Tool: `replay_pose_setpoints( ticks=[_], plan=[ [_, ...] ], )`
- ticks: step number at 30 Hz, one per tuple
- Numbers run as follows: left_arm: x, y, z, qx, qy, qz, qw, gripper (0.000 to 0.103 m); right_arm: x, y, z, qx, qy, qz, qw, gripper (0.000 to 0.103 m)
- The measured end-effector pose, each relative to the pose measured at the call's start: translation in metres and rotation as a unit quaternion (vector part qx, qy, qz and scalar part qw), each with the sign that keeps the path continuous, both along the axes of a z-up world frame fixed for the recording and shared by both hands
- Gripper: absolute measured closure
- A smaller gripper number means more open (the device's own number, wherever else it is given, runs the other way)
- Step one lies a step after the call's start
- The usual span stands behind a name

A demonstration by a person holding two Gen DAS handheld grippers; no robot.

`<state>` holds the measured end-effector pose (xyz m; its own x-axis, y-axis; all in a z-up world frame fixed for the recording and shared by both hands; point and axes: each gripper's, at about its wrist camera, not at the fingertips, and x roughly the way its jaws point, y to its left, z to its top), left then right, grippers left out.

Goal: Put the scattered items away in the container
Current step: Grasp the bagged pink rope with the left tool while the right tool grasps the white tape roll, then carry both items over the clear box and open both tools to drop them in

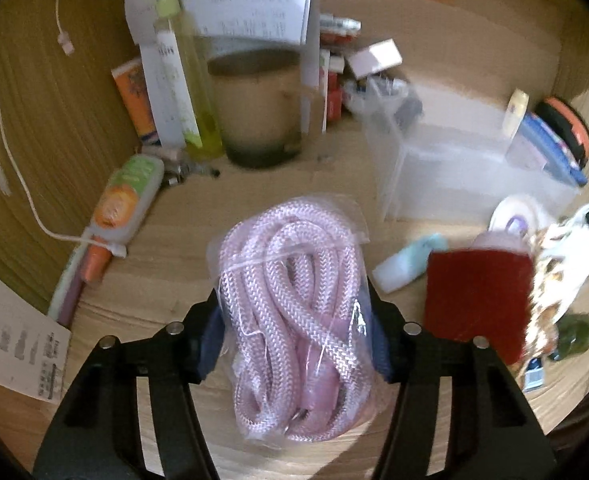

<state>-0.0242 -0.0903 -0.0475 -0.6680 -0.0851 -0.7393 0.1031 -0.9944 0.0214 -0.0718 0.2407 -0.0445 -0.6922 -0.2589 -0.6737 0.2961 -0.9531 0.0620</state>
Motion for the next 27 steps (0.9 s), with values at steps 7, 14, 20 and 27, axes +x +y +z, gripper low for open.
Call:
replay_pose_setpoints(
  ticks=[7, 14, 20, 27],
  plan=[
    [0.004, 0.011, 0.045, 0.009, 0.055, -0.019, 0.9983, 0.044, 0.003, -0.001, 0.025, -0.016, 0.030, 0.009, 0.999, 0.076],
    [-0.011, 0.024, 0.078, 0.048, 0.076, -0.050, 0.9947, 0.044, 0.004, -0.004, 0.050, -0.030, 0.061, 0.016, 0.998, 0.076],
    [-0.024, 0.045, 0.102, 0.063, 0.098, -0.081, 0.9898, 0.043, -0.005, -0.010, 0.069, -0.046, 0.081, 0.022, 0.995, 0.076],
    [-0.052, 0.061, 0.112, 0.074, 0.108, -0.094, 0.9870, 0.043, -0.029, -0.021, 0.074, -0.055, 0.086, 0.030, 0.994, 0.076]
  ],
)
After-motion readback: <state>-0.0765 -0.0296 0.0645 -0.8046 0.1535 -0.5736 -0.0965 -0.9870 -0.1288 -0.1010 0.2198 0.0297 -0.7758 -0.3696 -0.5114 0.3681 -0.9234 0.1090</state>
